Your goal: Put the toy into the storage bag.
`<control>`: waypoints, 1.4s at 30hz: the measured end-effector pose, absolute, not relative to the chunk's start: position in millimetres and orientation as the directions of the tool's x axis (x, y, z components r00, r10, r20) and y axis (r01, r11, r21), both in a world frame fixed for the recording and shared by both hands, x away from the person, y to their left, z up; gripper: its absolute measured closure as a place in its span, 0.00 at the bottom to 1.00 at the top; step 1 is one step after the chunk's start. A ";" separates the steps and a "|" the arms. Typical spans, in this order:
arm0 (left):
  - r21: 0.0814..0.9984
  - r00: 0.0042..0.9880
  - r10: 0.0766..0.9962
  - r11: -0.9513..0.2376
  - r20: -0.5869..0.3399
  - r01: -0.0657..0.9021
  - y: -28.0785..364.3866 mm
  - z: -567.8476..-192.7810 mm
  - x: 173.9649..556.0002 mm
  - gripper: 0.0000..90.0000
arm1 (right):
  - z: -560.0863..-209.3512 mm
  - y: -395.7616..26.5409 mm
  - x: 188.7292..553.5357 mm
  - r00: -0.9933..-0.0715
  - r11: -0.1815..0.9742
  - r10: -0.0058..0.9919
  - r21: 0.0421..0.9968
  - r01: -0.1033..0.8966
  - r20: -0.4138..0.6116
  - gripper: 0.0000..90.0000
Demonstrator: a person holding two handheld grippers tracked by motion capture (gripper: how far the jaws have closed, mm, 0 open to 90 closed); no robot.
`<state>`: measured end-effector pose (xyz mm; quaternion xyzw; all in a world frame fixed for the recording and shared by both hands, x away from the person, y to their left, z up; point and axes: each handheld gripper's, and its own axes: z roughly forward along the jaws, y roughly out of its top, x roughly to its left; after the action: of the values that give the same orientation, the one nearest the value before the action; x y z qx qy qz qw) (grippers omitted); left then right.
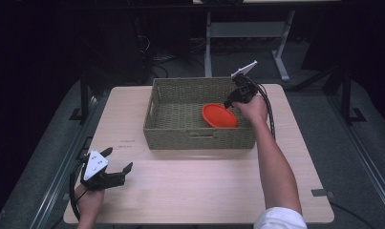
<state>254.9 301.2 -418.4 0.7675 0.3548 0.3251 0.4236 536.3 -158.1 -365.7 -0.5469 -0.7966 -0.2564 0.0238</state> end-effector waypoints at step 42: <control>0.875 0.540 0.816 -0.400 0.205 0.272 300.4 -417.6 254.0 0.14 | -326.2 -173.6 507.5 -0.512 0.229 0.724 0.539 0.811 0.463 0.39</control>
<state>254.0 300.4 -417.6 0.7711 0.3529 0.3246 0.4190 507.5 -173.6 -326.2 -0.4908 -0.7817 -0.3806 0.0569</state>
